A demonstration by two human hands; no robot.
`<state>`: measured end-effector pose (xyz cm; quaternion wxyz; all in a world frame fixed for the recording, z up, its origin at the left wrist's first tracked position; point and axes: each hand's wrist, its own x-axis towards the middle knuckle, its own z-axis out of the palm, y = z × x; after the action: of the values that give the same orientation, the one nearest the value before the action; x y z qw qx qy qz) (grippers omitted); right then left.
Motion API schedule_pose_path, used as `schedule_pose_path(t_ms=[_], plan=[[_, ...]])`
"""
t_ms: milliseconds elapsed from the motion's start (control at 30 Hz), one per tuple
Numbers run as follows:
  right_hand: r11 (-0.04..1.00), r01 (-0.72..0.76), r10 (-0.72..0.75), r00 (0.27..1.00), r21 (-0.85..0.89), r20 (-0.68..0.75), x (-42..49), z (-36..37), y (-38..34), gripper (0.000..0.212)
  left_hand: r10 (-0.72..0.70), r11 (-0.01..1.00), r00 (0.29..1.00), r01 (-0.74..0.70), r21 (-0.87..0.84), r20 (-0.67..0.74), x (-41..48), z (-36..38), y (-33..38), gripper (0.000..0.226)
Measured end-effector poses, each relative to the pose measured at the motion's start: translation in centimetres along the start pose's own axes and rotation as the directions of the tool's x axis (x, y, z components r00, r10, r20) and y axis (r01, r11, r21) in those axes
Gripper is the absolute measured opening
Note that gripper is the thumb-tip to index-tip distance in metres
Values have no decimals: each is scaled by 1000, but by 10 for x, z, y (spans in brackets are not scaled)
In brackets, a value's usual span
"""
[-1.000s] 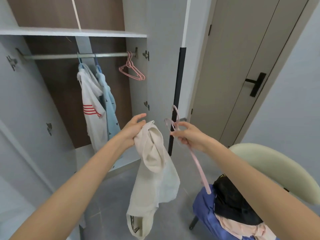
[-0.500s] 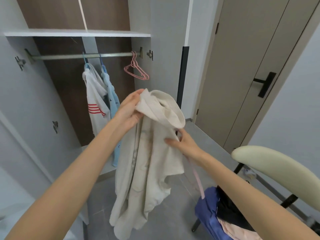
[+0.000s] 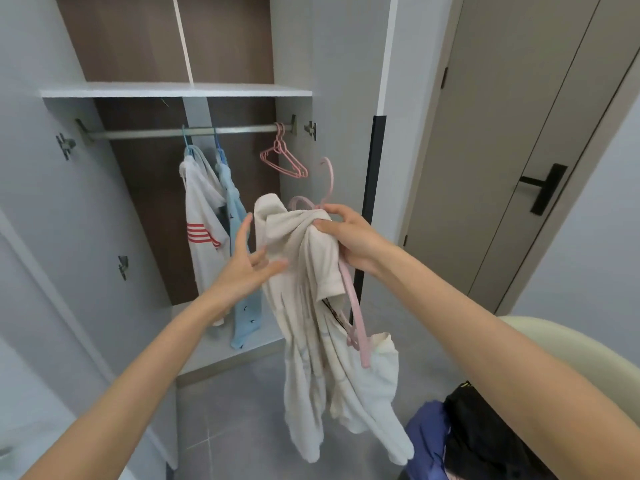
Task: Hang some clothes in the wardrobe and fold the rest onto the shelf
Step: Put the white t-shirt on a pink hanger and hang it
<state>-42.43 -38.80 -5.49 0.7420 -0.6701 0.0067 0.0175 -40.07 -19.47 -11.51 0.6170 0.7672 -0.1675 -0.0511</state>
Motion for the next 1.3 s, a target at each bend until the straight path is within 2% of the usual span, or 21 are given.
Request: schedule_pose_path(t_ms=[67, 133, 233, 333, 400, 467, 533, 567, 600, 633, 667, 733, 767, 900, 967, 1000, 1100, 1167, 1233, 1300], plan=[[1000, -6, 6, 1000, -9, -13, 6, 3, -5, 34, 109, 981, 994, -112, 159, 30, -8, 6, 2, 94], [1000, 2, -2, 999, -10, -36, 10, 5, -11, 32, 250, 922, 968, -232, 310, -17, -12, 14, 5, 85], [1000, 3, -4, 999, -28, -51, 15, 4, -15, 29, 429, 778, 903, -390, 493, 38, -14, 25, 12, 78], [999, -5, 3, 999, -40, -32, 18, 3, -16, 23, 522, 624, 847, -459, 632, 101, -11, 33, 21, 64], [999, -6, 5, 1000, -40, -26, 19, 2, -17, 20, 620, 469, 771, -515, 718, 148, -7, 35, 26, 55], [1000, -9, 9, 1000, -22, -21, 20, -1, -17, 19, 714, 268, 657, -575, 773, 242, -5, 40, 32, 43], [1000, -20, 20, 1000, -15, -14, 22, -6, -15, 20, 711, 194, 637, -584, 788, 298, -3, 41, 34, 26], [999, -29, 28, 1000, -29, -10, 24, -8, -14, 24, 697, 118, 619, -598, 793, 363, -2, 41, 33, 21], [998, -38, 38, 999, -48, -6, 25, -10, -12, 29, 692, -15, 556, -626, 779, 460, 0, 40, 30, 20], [997, -46, 46, 999, -64, -2, 26, -12, -10, 33, 682, -187, 462, -639, 746, 567, 2, 39, 26, 20], [996, -52, 52, 999, -76, 4, 27, -14, -8, 35, 658, -298, 406, -634, 714, 635, 5, 35, 22, 21], [994, -59, 61, 998, -89, 21, 29, -17, -5, 36, 620, -335, 399, -644, 688, 676, 15, 26, 17, 26], [994, -62, 65, 997, -95, 31, 30, -18, -3, 35, 611, -313, 402, -669, 674, 682, 17, 24, 20, 32], [988, -89, 95, 995, -126, 38, 39, -23, 6, 35, 570, -159, 499, -713, 683, 653, 23, 14, 13, 49], [981, -97, 105, 994, -167, 40, 44, -26, 12, 35, 592, 1, 580, -695, 719, 559, 22, 9, 5, 45], [973, -97, 109, 993, -208, 46, 47, -27, 17, 36, 615, 116, 627, -672, 731, 479, 21, 8, 2, 37], [913, -94, 123, 991, -398, 49, 51, -33, 31, 36, 551, 572, 823, -491, 657, 137, 18, 9, 1, 9], [882, -78, 87, 996, -464, -1, 52, -39, 38, 33, 394, 772, 919, -314, 553, -29, 23, 10, -2, 8], [864, -44, 12, 998, -501, -67, 51, -46, 42, 21, 248, 855, 963, -165, 492, -107, 31, 9, -14, 6], [811, 21, -93, 991, -585, -95, 48, -55, 43, 7, 156, 854, 979, -66, 516, -133, 40, 3, -31, 4]])
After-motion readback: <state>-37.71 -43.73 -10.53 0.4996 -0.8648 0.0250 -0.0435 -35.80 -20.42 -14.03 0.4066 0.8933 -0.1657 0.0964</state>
